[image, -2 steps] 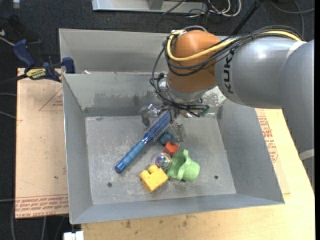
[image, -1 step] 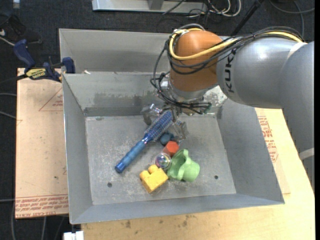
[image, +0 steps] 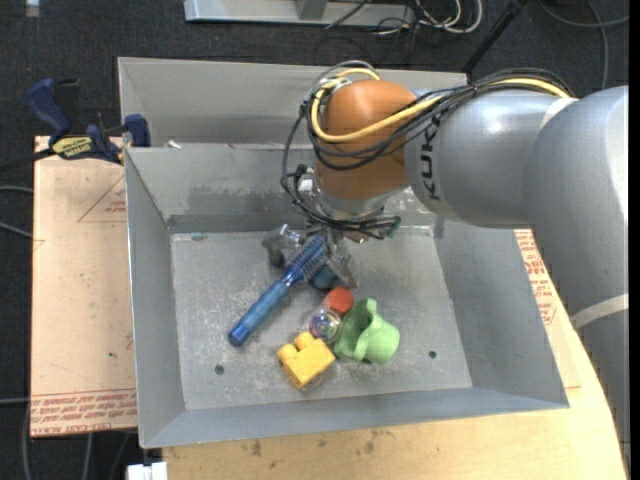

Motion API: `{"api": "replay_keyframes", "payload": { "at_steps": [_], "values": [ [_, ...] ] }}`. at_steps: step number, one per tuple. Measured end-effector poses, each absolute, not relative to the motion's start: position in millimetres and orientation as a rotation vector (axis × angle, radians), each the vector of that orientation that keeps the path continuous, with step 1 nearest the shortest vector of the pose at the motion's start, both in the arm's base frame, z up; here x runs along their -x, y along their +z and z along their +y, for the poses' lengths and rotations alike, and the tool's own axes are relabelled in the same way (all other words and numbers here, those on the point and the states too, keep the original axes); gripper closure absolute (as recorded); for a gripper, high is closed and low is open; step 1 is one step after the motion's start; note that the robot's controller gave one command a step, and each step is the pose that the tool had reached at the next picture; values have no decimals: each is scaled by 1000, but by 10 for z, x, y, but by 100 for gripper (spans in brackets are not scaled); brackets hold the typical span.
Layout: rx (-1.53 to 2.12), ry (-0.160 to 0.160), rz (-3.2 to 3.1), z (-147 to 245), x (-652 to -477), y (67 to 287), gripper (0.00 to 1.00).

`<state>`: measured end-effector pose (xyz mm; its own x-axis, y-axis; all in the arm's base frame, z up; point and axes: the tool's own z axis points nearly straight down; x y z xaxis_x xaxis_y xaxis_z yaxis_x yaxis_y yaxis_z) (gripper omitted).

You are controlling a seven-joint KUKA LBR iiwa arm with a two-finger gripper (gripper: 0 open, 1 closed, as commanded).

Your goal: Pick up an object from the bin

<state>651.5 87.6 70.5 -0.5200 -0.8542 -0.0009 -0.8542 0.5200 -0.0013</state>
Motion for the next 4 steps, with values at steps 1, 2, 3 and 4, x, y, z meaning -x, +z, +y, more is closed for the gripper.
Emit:
{"api": "replay_keyframes", "payload": {
  "at_steps": [1,2,3,4],
  "values": [
    [1530,1,2739,878,-6524,715,0],
    [1530,-1,2740,873,-6529,727,100],
    [1525,-1,2739,884,-6537,1116,100],
    [1519,-2,2740,893,-6550,1625,100]
  ]
}}
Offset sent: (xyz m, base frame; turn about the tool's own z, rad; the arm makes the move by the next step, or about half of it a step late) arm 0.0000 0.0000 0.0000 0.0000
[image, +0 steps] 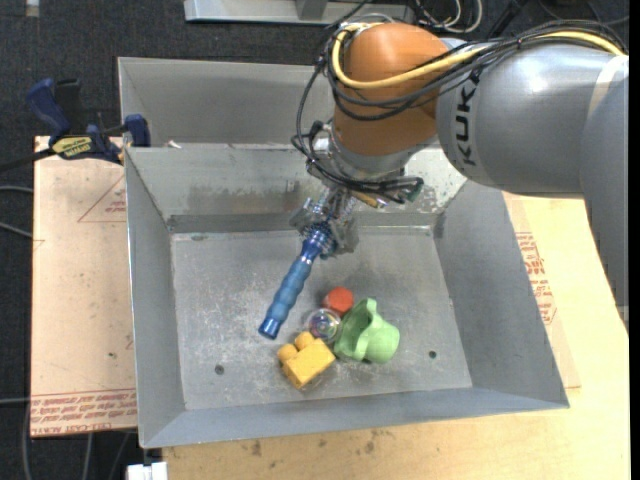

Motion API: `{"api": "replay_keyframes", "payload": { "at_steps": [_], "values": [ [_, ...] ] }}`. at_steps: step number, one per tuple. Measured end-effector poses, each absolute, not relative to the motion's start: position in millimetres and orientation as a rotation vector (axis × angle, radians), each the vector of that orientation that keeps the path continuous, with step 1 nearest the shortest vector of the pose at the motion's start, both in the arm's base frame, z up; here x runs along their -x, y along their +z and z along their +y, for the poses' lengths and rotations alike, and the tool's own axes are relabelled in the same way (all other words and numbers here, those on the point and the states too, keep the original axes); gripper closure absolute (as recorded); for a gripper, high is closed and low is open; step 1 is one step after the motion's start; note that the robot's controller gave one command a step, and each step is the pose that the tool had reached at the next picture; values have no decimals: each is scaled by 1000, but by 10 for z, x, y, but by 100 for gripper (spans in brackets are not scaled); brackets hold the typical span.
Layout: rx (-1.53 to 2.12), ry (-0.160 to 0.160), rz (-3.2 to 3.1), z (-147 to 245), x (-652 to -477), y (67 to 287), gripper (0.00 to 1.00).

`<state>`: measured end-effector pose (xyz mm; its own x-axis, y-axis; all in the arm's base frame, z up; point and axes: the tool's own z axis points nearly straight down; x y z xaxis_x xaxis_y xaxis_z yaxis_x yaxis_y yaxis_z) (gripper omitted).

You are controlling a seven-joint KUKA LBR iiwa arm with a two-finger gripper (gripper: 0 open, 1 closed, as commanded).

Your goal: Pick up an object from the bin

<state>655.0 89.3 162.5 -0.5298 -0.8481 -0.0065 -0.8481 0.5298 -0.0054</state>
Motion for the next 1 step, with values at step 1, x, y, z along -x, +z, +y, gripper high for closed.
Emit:
{"api": "replay_keyframes", "payload": {
  "at_steps": [1],
  "values": [
    [1516,-1,2745,902,-6558,1913,100]
  ]
}}
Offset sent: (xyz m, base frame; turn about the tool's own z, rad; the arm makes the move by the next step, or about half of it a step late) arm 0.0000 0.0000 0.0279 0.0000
